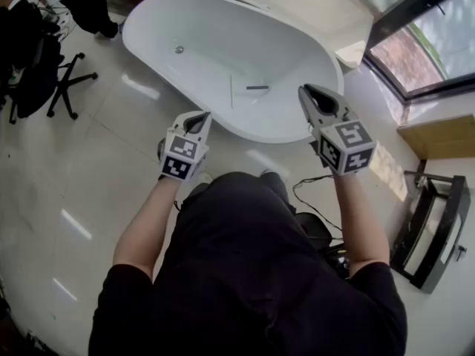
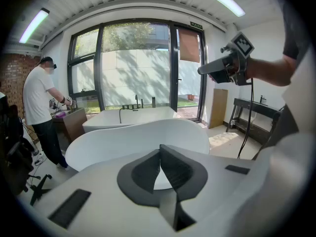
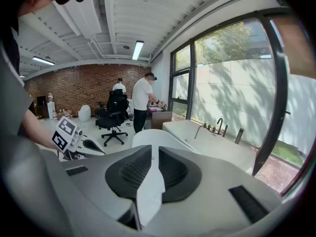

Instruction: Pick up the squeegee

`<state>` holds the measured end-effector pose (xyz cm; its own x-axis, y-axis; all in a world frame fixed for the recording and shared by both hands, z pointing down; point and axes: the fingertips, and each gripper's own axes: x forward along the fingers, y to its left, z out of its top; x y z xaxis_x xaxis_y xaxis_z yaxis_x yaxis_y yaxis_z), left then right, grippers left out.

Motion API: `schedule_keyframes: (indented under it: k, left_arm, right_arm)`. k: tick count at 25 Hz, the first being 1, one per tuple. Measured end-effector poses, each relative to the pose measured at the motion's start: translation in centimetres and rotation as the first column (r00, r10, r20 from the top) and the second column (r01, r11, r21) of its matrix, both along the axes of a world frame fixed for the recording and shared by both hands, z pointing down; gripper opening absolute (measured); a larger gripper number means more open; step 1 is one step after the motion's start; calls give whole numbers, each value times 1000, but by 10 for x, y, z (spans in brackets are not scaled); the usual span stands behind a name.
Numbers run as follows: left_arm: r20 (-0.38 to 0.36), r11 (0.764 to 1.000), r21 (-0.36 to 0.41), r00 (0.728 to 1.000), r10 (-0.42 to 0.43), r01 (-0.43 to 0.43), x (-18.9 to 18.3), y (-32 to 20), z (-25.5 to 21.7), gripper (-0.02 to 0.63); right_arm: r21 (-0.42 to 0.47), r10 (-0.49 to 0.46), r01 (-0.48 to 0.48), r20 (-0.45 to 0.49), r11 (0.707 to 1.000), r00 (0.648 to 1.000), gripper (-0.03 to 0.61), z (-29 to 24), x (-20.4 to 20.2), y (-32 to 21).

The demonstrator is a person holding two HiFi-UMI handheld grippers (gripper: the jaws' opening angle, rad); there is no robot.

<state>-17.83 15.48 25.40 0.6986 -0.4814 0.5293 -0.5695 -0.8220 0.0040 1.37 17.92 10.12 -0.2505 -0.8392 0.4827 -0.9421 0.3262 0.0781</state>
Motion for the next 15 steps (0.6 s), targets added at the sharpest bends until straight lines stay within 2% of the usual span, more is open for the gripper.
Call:
schedule_keyframes:
  k: [5,8,11,15]
  left_arm:
    - [10,999,-26,1000,-21,21,-4,-29,8,3]
    - [26,997,-56,998,-52,54,7,-44,25,3]
    - [53,991,-88,994,-93,97,35,-65,44,3]
    - [87,971,-162,983,-164,176,83,-103,80,3]
  right_arm:
    - [-85,-20,14,-66,996,998,95,37,24,-40]
    - [-171,-93,72,-118,983,989,139,83,45,-74]
    - [-272,-209,160,-164,949,964,186,144,76,-116]
    - [-384,-389,287,-222,878,894,222,242,115,-184]
